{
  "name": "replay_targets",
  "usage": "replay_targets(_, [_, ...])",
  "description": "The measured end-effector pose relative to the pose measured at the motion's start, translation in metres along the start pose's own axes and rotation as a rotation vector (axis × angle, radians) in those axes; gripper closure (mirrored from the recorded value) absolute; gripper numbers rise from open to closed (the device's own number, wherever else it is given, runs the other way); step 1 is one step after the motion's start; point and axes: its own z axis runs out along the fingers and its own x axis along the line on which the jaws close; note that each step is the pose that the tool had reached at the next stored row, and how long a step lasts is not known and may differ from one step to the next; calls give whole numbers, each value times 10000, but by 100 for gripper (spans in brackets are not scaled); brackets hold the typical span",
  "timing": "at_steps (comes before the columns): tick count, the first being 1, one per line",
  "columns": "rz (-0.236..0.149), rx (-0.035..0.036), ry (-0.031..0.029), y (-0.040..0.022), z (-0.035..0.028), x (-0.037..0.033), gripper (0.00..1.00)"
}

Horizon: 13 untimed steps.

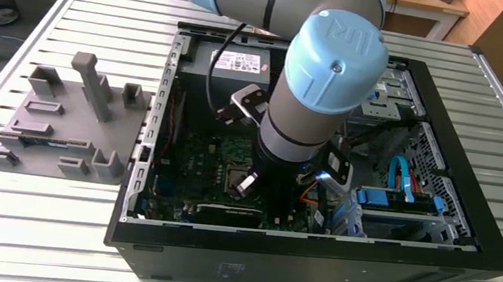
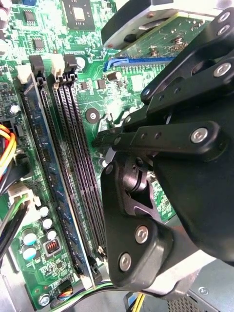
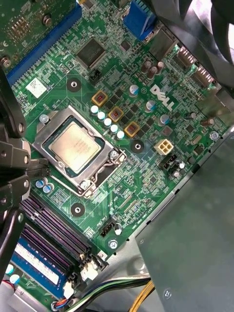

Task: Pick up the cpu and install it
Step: 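Install the first cpu locking lever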

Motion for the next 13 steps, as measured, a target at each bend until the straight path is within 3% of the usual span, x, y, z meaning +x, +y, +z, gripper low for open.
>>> replay_targets(6, [-4,-62,-66,13,-15,10,89])
replay_targets(13, [-5,-66,-75,23,-86,10,89])
